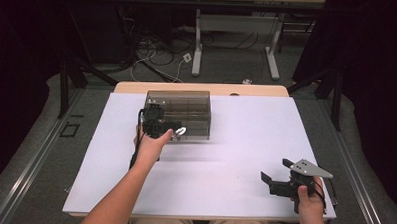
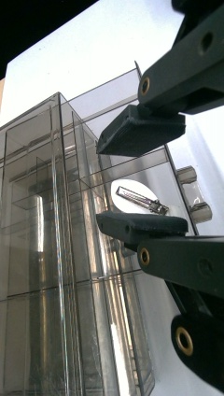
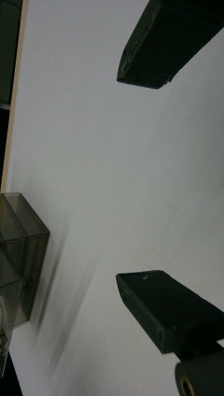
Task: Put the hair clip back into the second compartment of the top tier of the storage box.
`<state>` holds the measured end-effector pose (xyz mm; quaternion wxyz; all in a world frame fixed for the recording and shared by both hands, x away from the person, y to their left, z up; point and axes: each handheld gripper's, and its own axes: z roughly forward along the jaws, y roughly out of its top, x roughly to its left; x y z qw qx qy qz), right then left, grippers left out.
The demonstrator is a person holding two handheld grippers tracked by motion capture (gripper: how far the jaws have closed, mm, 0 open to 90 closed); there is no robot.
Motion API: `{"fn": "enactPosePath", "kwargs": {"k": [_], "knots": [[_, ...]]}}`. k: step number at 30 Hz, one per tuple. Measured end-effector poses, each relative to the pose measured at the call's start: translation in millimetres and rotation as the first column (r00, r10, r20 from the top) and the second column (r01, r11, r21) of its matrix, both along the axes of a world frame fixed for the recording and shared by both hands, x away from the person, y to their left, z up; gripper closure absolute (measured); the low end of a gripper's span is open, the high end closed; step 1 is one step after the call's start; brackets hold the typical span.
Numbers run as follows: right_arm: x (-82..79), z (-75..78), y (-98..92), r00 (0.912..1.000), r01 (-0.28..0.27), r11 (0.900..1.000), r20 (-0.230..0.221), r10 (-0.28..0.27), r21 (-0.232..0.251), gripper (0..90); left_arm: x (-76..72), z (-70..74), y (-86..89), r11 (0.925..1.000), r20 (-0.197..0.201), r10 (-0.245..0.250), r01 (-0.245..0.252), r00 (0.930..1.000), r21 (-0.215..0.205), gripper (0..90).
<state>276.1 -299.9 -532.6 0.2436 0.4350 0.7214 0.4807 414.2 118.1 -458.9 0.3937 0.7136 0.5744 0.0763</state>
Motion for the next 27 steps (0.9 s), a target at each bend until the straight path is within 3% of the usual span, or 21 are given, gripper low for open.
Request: {"fn": "enactPosePath", "kwargs": {"k": [3, 4, 7, 18, 27], "knots": [[-0.1, 0.0, 0.0, 1.0, 0.008, 1.0, 0.001, -0.008, -0.003, 4.1, -1.9, 1.0, -0.2, 0.9999, 0.007, -0.015, 0.015, 0.9999, 0.009, 56.4], [0.8, -1.2, 1.3, 0.9998, 0.012, 1.0, 0.016, -0.012, 0.016, 4.1, -3.0, 1.0, -1.1, 0.9999, 0.013, -0.011, 0.011, 0.9999, 0.008, 55.4], [-0.4, 0.4, 0.2, 1.0, 0.003, 1.0, -0.006, -0.003, 0.002, 4.1, -5.6, 1.8, -1.5, 0.9996, 0.018, -0.023, 0.023, 0.9996, 0.019, 52.0], [-0.2, 0.1, 0.2, 1.0, 0.004, 1.0, -0.002, -0.004, 0.0, 4.1, -16.4, 6.5, 1.6, 0.9984, 0.042, -0.054, 0.053, 0.9976, 0.021, 39.2], [-0.5, 0.5, 0.4, 1.0, 0.002, 1.0, -0.004, -0.002, 0.003, 4.1, -29.2, 9.9, 11.4, 0.996, 0.057, -0.088, 0.089, 0.9944, -0.005, 34.8]]}}
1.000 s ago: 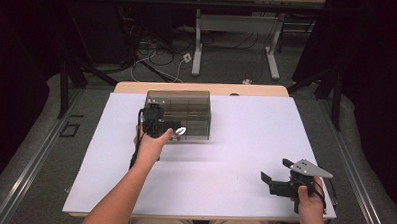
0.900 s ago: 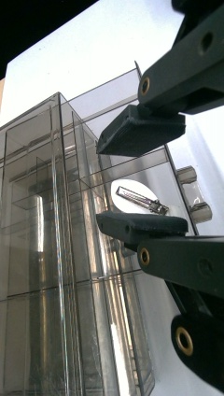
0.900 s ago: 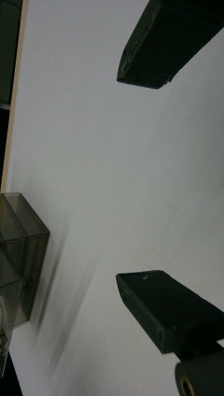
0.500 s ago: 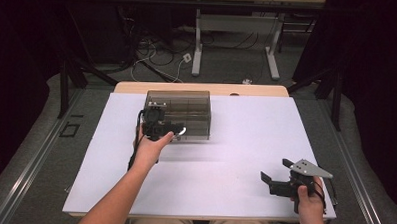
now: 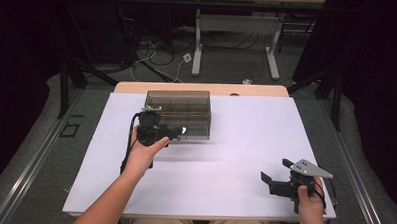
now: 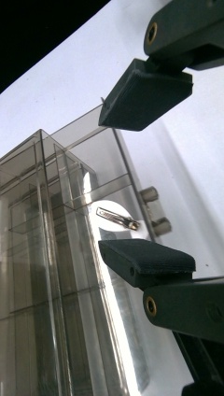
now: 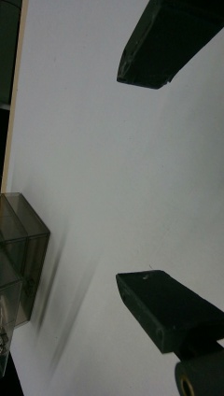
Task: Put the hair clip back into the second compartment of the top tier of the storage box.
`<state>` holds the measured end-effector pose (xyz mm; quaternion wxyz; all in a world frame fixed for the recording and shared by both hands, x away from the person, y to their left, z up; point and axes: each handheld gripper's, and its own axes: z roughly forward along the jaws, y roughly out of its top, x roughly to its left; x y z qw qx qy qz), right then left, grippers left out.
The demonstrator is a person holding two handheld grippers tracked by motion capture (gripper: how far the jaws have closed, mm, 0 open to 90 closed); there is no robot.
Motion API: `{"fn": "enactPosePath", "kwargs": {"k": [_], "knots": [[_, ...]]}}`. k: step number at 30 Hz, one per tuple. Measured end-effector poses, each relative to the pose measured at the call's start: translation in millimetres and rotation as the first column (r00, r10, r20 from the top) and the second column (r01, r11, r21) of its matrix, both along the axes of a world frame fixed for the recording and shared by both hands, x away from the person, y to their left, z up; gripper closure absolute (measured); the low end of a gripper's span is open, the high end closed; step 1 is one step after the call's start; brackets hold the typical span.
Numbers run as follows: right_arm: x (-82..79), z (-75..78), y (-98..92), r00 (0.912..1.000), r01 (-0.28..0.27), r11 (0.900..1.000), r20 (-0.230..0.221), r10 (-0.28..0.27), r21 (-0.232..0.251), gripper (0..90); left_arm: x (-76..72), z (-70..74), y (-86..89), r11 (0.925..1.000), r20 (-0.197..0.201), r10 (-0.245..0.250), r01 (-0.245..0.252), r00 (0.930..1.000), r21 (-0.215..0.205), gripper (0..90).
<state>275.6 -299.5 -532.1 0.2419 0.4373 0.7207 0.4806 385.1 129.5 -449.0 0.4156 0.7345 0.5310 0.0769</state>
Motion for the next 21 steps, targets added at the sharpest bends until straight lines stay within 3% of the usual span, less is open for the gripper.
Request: {"fn": "enactPosePath", "kwargs": {"k": [11, 12, 17, 21], "knots": [[-0.1, 0.7, 0.0, 0.9999, -0.006, 1.0, -0.013, 0.006, -0.017, 4.2, -18.8, -2.1, 22.5, 0.9995, 0.01, -0.031, 0.031, 0.9995, -0.004, 31.4], [0.4, -0.1, 0.5, 1.0, -0.006, 1.0, 0.003, 0.006, -0.006, 4.2, -20.3, -3.6, 23.6, 0.9996, 0.019, -0.028, 0.029, 0.9994, -0.004, 30.1], [0.2, 0.3, 0.5, 1.0, -0.005, 1.0, -0.003, 0.005, -0.012, 4.2, -27.8, -10.5, 30.3, 0.9994, 0.035, -0.034, 0.034, 0.9988, -0.001, 17.4], [-0.1, 0.4, 0.5, 1.0, -0.002, 1.0, -0.003, 0.002, -0.011, 4.2, -34.4, -14.2, 36.3, 0.9995, 0.046, -0.03, 0.029, 0.9985, 0.015, 15.4]]}}
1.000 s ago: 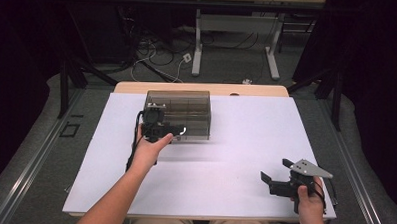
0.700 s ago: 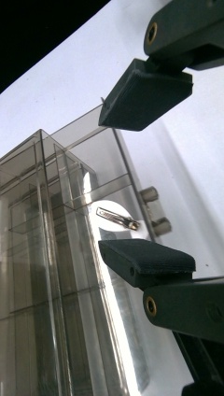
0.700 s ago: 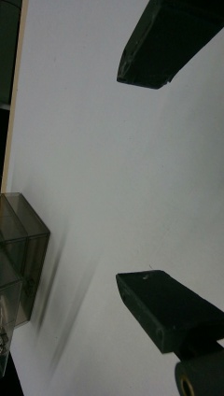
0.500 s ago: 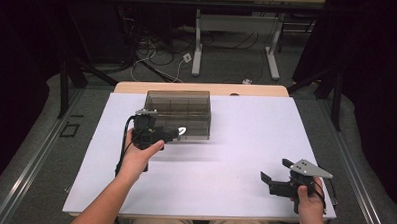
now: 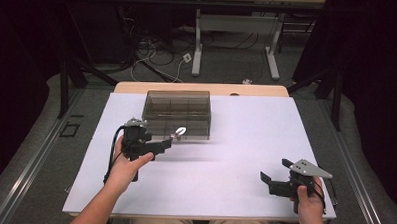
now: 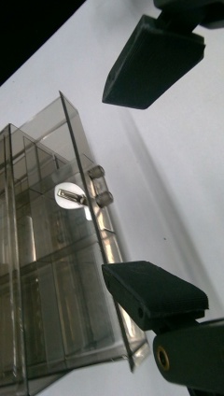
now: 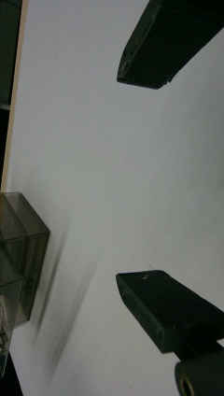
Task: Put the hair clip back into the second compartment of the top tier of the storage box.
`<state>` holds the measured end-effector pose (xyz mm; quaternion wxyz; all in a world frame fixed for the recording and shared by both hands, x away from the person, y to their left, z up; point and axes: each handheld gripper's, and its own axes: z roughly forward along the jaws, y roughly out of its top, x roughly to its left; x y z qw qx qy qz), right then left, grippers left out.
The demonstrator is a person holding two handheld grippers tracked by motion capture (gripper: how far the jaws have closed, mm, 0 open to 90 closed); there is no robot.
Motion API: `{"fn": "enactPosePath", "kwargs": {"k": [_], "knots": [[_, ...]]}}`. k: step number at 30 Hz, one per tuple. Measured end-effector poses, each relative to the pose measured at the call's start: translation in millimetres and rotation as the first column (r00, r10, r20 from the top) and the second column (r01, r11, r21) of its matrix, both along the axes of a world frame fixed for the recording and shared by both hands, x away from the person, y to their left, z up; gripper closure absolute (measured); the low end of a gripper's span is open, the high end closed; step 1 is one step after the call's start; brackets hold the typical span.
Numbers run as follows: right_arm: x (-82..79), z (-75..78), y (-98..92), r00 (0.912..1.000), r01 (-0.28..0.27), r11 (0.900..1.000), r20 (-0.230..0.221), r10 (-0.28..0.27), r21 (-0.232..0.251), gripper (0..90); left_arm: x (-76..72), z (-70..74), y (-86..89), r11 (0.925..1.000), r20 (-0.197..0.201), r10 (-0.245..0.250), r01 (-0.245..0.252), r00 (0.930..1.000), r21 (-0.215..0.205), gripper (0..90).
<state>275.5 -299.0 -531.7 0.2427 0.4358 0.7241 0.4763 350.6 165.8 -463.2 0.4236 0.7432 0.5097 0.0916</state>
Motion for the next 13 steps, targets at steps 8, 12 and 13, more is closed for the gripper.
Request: {"fn": "enactPosePath", "kwargs": {"k": [8, 12, 13], "knots": [[-0.3, 0.2, 0.4, 1.0, 0.001, 1.0, 0.0, -0.001, 0.006, 4.2, -12.6, -11.3, 10.0, 1.0, 0.0, -0.004, 0.004, 1.0, 0.005, 2.7], [-0.1, 0.1, 0.0, 1.0, 0.003, 1.0, -0.001, -0.003, 0.001, 4.2, -19.0, -16.3, 15.9, 1.0, 0.001, 0.006, -0.006, 1.0, -0.005, 0.4], [-0.1, 0.1, 0.3, 1.0, 0.003, 1.0, -0.002, -0.003, 0.001, 4.2, -19.0, -16.3, 15.9, 1.0, 0.001, 0.006, -0.006, 1.0, -0.005, 0.4]]}}
